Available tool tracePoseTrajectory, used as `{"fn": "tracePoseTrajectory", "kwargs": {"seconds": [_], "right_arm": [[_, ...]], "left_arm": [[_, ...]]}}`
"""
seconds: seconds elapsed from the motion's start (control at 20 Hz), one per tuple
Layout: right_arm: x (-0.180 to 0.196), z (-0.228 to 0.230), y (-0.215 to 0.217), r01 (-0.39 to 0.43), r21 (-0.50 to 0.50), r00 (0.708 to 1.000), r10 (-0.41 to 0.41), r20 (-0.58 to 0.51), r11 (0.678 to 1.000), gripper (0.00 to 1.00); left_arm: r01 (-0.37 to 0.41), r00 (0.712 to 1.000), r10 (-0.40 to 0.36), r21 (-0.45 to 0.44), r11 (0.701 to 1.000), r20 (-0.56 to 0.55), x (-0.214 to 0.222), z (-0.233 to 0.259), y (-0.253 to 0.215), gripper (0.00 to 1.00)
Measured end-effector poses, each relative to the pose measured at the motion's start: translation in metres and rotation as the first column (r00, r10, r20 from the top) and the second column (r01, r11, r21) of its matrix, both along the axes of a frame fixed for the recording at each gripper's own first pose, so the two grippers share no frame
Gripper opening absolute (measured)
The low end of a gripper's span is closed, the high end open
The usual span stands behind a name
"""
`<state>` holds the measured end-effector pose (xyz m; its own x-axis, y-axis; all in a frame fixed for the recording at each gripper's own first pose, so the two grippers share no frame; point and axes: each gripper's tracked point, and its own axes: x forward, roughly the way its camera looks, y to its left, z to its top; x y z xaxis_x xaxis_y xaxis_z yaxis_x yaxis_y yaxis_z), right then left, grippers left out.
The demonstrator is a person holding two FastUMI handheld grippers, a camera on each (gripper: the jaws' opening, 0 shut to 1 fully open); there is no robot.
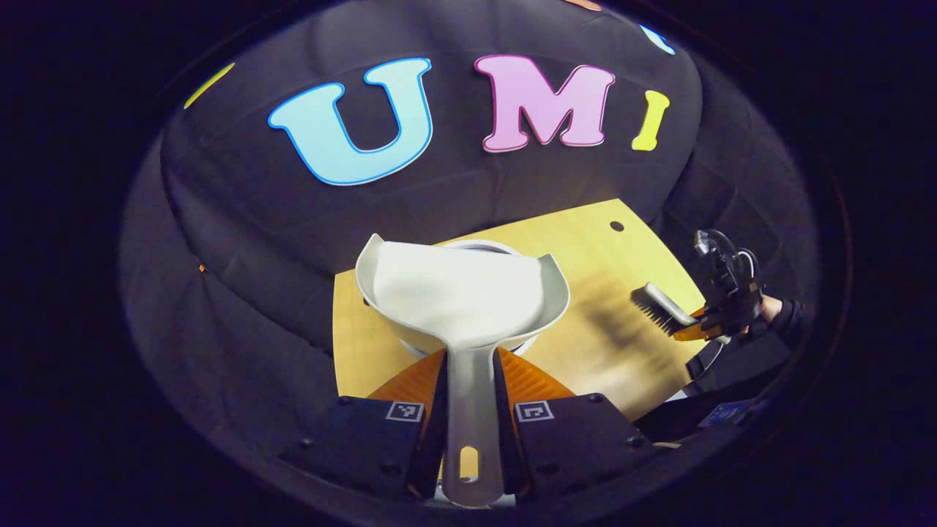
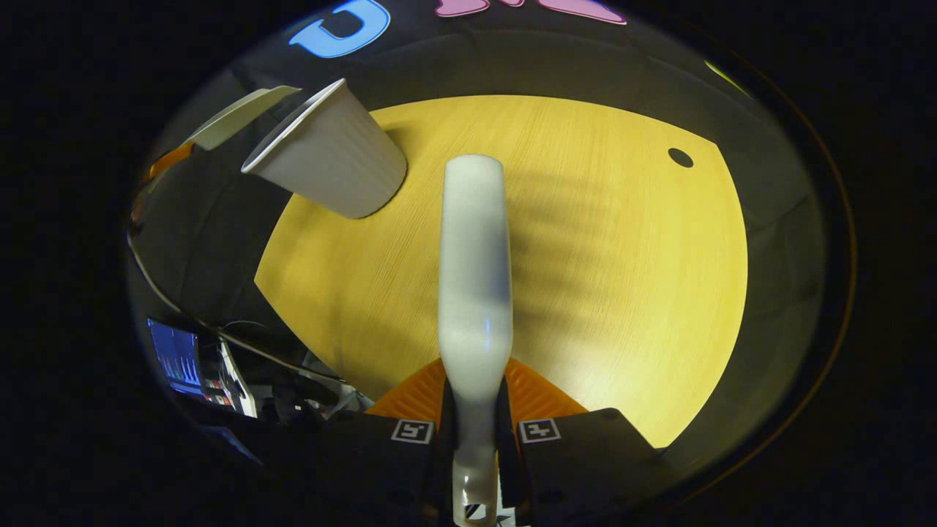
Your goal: Pick up the small broom and dustpan from the desktop, sweep the trash into the dustpan with the broom, and then empty the trash into the garbage bin.
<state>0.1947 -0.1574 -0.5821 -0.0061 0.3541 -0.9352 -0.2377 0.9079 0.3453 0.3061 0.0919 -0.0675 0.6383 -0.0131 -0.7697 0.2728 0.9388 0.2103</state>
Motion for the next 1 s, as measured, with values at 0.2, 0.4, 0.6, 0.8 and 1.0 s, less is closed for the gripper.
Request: {"fn": "tracePoseTrajectory", "kwargs": {"seconds": [0.2, 0.4, 0.6, 0.8, 1.0], "right_arm": [[-0.012, 0.011, -0.020, 0.080, -0.045, 0.997, -0.080, 0.007, 0.996, 0.28], [-0.036, 0.015, -0.044, 0.171, -0.082, 0.985, -0.171, 0.006, 0.982, 0.28], [-0.077, -0.007, -0.068, 0.190, -0.167, 0.980, -0.197, -0.026, 0.967, 0.28], [-0.087, -0.049, -0.046, 0.239, -0.164, 0.963, -0.255, -0.083, 0.957, 0.28], [-0.088, -0.097, -0.018, 0.222, -0.213, 0.965, -0.246, -0.091, 0.951, 0.28]], "left_arm": [[0.115, 0.987, -0.097, -0.135, 0.984, 0.128, -0.041, 0.002, -0.091, 0.28], [0.216, 0.976, -0.187, -0.367, 0.905, 0.112, -0.073, -0.058, -0.182, 0.29], [0.171, 0.985, -0.161, -0.408, 0.897, 0.059, -0.082, -0.138, -0.206, 0.29], [0.058, 0.997, -0.074, -0.418, 0.906, -0.022, -0.070, -0.239, -0.201, 0.29], [-0.112, 0.993, 0.093, -0.373, 0.921, -0.068, -0.049, -0.331, -0.182, 0.29]]}}
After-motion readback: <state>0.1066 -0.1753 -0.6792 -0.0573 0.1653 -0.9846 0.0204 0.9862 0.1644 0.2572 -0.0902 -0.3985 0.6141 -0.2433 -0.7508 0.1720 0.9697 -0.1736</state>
